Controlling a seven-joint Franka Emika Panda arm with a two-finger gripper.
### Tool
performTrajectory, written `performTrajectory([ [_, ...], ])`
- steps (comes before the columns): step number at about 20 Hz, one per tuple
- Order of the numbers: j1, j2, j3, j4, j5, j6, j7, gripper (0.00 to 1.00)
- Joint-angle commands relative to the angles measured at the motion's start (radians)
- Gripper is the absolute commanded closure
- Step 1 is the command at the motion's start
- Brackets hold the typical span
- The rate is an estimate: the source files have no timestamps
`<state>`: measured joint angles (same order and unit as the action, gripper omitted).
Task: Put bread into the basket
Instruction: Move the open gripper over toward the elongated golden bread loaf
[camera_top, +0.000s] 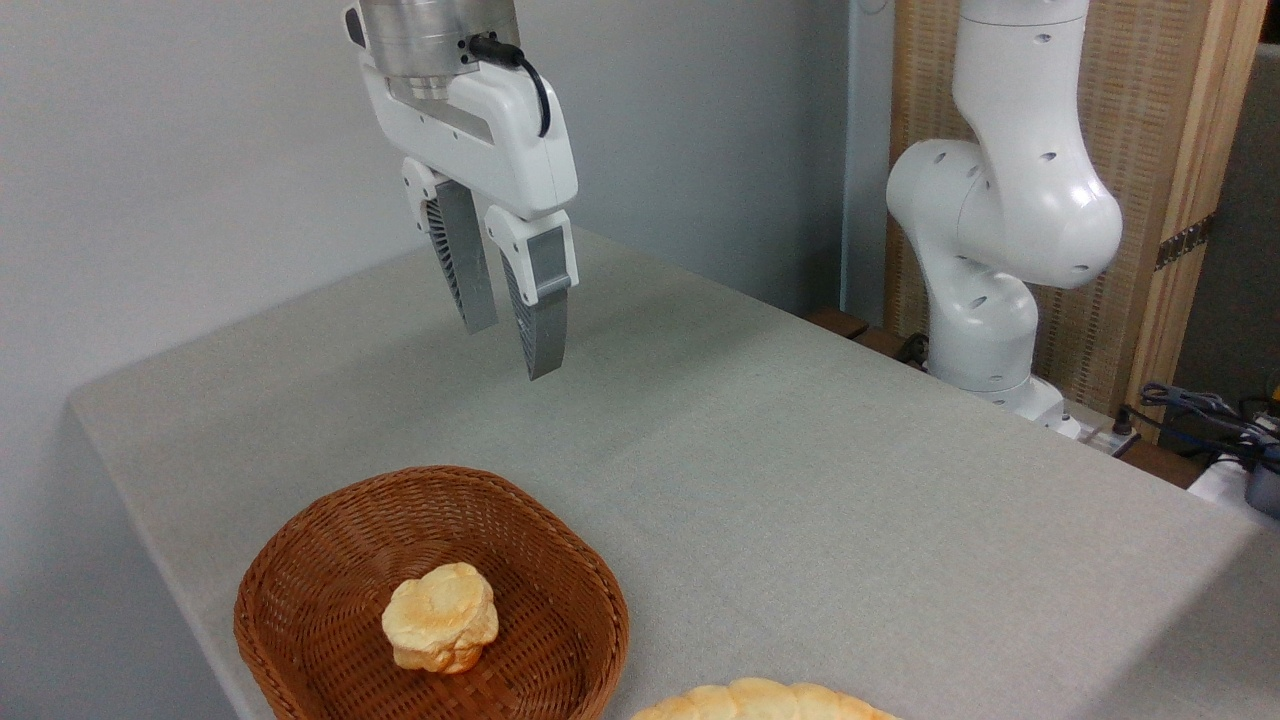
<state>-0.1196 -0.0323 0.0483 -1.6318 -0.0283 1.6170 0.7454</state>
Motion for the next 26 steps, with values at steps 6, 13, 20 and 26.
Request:
performTrajectory([
  [6,-0.003,-0.014,0.027,-0.002,-0.004,-0.016,0.019,0.00],
  [13,-0.003,-0.014,0.036,-0.013,-0.004,-0.014,0.020,0.00],
  [20,0.023,-0.083,0.054,-0.180,0.002,0.118,0.218,0.00],
  [26,0.023,-0.087,0.156,-0.235,0.013,0.177,0.504,0.00],
])
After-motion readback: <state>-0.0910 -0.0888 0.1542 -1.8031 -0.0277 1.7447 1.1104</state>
